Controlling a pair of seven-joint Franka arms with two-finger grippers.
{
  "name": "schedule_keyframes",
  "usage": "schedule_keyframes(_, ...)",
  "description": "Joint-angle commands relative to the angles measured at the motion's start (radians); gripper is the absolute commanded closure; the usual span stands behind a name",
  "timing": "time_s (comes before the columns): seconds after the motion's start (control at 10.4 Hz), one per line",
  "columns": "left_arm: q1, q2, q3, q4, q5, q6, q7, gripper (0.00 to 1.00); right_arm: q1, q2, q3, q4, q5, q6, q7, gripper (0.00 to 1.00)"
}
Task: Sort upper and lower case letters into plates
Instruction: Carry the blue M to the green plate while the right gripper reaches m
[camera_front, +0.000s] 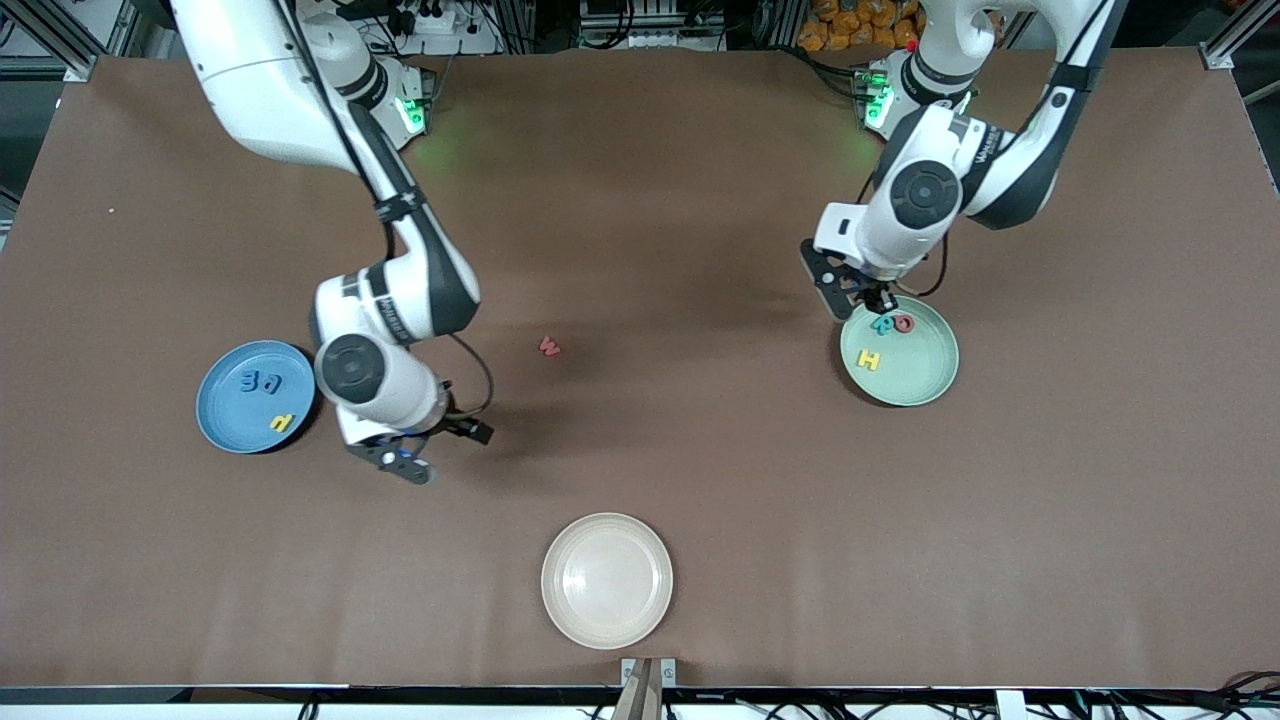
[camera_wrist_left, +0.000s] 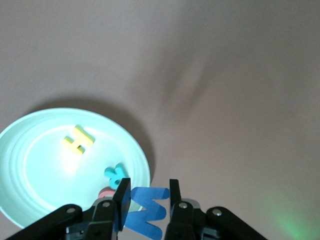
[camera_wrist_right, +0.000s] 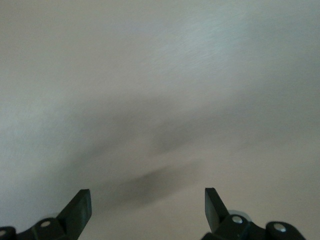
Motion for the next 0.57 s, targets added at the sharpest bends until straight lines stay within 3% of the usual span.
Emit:
schedule_keyframes(0.0,0.014,-0.018,0.083,-0.024,-0.018,0.049,0.177,0.89,-0.025,-0.012,0.087,-0.032,-0.041,0.042,-0.101,0.00)
schedule_keyframes(0.29,0.065,0.059,0.099,-0.056,-0.017,0.216,0.278,0.90,-0.037,-0.072,0.190,-0.101,-0.053,0.034,-0.292,0.00)
schedule_keyframes(0.48,0.062,0.099,0.099,-0.056,-0.017,0.297,0.279,0.90,-0.065,-0.134,0.259,-0.214,-0.122,0.037,-0.392,0.00)
